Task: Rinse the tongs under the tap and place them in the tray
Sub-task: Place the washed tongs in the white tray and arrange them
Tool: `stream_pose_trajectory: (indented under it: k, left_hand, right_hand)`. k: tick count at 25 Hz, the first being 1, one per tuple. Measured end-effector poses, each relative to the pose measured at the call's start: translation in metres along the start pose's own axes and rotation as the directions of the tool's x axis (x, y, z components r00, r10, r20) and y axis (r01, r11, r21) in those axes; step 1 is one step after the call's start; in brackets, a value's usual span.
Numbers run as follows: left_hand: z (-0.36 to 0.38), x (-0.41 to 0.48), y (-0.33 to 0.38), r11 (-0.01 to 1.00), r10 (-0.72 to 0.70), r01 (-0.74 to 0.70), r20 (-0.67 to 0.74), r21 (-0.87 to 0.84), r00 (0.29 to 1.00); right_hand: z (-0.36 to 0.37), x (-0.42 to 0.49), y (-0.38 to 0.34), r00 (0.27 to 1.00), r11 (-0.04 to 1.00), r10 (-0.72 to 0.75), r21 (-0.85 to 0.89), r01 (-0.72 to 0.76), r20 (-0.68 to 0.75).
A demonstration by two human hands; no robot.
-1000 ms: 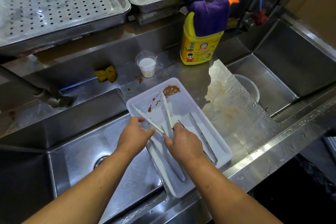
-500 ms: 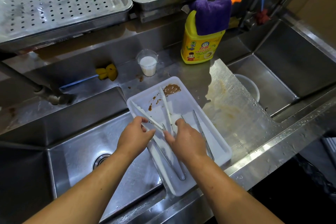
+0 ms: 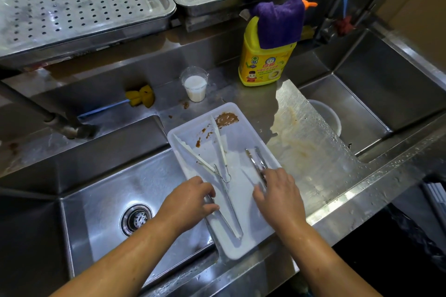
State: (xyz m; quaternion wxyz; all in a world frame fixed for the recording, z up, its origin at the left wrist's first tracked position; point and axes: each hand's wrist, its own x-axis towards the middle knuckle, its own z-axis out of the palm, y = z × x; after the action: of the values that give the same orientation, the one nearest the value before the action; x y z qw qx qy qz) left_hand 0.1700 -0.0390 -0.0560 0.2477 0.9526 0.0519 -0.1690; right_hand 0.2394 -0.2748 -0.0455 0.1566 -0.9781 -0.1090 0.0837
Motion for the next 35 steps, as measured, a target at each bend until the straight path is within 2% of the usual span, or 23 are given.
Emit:
stream_pose_trajectory:
  k: [5,7,9,11,17,28,35]
  left_hand:
    - [0.0,0.002,0.001,1.0,0.003,-0.003,0.001,0.008,1.0]
    - [0.0,0.002,0.0,1.0,0.002,-0.002,0.004,0.016,1.0]
    - [0.002,0.001,0.0,1.0,-0.005,0.005,0.004,0.005,1.0]
    - [0.004,0.002,0.0,1.0,-0.012,0.012,0.0,-0.007,1.0]
    - [0.001,0.001,-0.002,1.0,-0.003,0.003,0.018,-0.023,1.0]
    - [-0.003,0.003,0.004,1.0,-0.013,0.013,0.06,0.003,0.998]
    - [-0.002,0.0,0.003,1.0,-0.01,0.01,0.052,-0.005,0.999]
  right_hand:
    - [-0.002,0.02,-0.042,1.0,0.998,-0.023,0.054,0.024,-0.016]
    - [-0.002,0.024,-0.053,0.998,0.993,-0.053,0.104,0.049,0.038]
    - [0.001,0.025,-0.061,0.987,0.995,-0.086,0.068,0.078,0.132]
    - [0.006,0.028,-0.066,0.981,0.995,-0.096,0.018,0.095,0.169]
    - [0.009,0.03,-0.062,0.991,0.994,-0.107,0.047,0.103,0.085]
    - [0.012,0.03,-0.062,0.994,0.99,-0.101,0.1,0.095,0.051]
    - [0.021,0.032,-0.054,0.997,0.996,-0.072,0.064,0.069,0.036]
